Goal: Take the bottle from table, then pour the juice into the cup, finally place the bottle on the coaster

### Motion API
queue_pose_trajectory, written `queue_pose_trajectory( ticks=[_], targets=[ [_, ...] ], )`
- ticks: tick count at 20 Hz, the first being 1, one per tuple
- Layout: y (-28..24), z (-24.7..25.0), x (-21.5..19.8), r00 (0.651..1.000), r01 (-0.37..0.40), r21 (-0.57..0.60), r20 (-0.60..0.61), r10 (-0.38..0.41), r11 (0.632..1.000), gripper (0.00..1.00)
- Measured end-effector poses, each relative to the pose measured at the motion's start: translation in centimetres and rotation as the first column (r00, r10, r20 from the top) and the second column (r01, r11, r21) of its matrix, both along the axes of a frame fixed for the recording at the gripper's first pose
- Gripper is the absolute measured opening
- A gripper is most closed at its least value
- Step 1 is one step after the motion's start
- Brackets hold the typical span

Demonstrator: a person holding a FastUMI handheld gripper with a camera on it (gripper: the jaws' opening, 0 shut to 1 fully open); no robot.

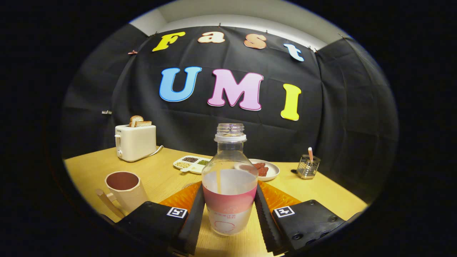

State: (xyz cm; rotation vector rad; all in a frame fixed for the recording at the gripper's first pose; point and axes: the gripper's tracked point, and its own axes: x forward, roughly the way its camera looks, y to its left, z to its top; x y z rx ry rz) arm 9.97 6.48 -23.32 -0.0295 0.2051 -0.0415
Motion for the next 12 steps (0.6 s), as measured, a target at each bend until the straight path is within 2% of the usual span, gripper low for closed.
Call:
queue_pose_trajectory(
  ticks=[5,12],
  targets=[
    [-0.5,3.3,0.8,0.999,-0.020,-0.134,-0.039,0.015,0.991,0.73],
    [1.6,4.8,-0.1,0.984,-0.180,-0.269,-0.063,0.169,0.946,0.72]
  ],
)
